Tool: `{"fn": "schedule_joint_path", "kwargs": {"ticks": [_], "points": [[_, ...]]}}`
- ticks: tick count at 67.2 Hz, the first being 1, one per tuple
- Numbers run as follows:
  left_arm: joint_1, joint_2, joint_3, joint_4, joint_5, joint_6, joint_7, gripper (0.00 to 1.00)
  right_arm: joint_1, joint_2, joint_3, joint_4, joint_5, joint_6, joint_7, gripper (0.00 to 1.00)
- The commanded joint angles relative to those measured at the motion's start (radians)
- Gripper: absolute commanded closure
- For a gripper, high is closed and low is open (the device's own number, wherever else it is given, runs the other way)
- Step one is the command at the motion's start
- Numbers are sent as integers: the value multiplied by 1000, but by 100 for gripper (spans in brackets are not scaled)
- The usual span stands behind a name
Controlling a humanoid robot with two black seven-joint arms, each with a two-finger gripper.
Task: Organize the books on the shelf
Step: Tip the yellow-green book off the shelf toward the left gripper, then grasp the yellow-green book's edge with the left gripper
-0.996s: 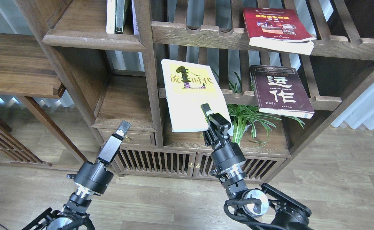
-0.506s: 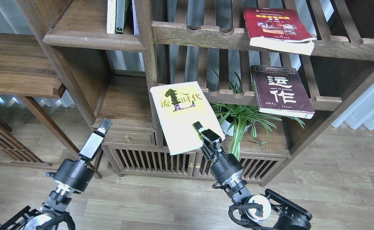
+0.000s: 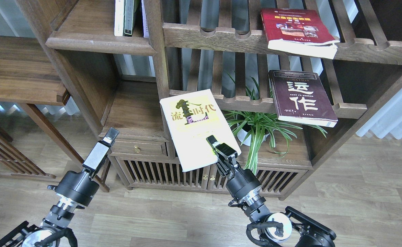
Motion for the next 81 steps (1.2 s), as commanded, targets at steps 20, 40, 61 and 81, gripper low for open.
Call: {"fn": "schedule_joint_path", "kwargs": {"ticks": [20, 40, 61, 81], "points": [[2, 95, 58, 20, -84, 0, 4, 5, 5, 46, -10, 1, -12, 0, 0, 96], [-12, 90, 61, 25, -92, 0, 4, 5, 2, 46, -36, 10, -24, 0, -3, 96], [-21, 85, 90, 25, -89, 0, 4, 5, -15, 46, -69, 28, -55, 0, -3, 96], [-21, 88, 100, 25, -87, 0, 4, 9, -19, 46, -71, 38, -61, 0, -3, 96]]}}
